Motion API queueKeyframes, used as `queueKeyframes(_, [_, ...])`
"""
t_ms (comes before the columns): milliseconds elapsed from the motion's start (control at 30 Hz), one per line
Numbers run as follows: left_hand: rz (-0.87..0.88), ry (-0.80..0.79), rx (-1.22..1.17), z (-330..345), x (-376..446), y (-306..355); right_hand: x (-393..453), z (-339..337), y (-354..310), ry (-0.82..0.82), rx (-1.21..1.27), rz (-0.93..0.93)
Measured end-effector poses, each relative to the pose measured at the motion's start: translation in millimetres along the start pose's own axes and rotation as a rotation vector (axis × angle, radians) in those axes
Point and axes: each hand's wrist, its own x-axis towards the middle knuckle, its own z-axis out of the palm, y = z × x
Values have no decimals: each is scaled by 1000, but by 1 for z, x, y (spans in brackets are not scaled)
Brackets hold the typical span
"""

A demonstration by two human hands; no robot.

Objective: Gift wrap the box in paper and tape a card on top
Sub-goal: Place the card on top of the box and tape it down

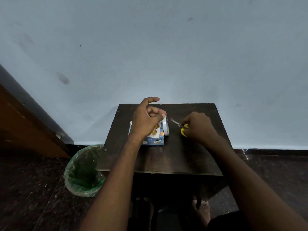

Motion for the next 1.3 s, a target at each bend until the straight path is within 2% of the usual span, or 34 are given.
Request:
queueKeyframes(167, [35, -37, -30, 1, 0, 1, 6, 20, -7, -67, -130, 25])
queueKeyframes(267, [48, -54, -62, -1, 0, 4, 5, 19, -8, 30, -74, 11])
queueKeyframes(333, [52, -93, -84, -2, -2, 6, 3, 14, -10, 175, 68, -28])
queueKeyframes(400, [54, -151, -118, -1, -3, 8, 0, 7, -15, 246, 239, -144])
queueKeyframes(467, [58, -172, -158, 1, -4, 9, -2, 2, -22, 226, 438, -211])
queueKeyframes(567, [83, -103, -199, 6, -5, 8, -5, 5, -24, 139, 624, -155])
queueKeyframes(900, [101, 11, -347, 22, -5, 2, -1, 5, -22, 204, 590, -136])
queueKeyframes(1133, [32, 61, -437, 29, -8, 5, 1, 5, -20, 228, 565, -132])
queueKeyframes(1300, [-23, 89, -420, 29, -8, 10, -1, 6, -23, 286, 546, -158])
